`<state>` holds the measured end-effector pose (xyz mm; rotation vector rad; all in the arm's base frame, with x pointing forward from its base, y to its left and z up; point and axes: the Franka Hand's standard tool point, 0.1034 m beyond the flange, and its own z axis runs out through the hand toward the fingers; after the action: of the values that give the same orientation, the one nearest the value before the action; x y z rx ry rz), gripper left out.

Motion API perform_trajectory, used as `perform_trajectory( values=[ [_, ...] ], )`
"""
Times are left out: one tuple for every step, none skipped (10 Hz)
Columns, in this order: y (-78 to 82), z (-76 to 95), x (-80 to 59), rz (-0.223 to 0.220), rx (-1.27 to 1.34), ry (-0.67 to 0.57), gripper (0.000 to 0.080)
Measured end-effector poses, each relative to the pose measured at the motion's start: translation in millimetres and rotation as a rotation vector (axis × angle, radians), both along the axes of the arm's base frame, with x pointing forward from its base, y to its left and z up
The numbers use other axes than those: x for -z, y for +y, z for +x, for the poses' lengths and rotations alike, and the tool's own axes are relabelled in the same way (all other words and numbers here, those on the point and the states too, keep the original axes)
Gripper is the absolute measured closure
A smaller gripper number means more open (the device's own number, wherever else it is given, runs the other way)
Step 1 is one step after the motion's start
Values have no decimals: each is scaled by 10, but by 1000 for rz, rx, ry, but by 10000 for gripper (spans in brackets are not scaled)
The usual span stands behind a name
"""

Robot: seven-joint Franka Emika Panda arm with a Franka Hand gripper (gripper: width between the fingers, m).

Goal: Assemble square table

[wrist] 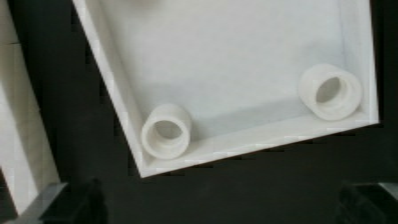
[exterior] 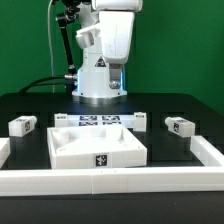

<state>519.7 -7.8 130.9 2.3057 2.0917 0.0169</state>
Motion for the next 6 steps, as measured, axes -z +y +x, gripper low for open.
perform_trajectory(
  values=[
    [-16, -6, 6, 1, -27, -2, 150],
    [-101, -65, 58, 9, -139, -9, 150],
    [-179, -174, 157, 16, -217, -5, 150],
    [-244, -215, 223, 15, -314, -7, 150],
    [-300, -260, 298, 18, -372, -23, 150],
    [-279, -328, 372, 32, -249, 5, 150]
  ],
)
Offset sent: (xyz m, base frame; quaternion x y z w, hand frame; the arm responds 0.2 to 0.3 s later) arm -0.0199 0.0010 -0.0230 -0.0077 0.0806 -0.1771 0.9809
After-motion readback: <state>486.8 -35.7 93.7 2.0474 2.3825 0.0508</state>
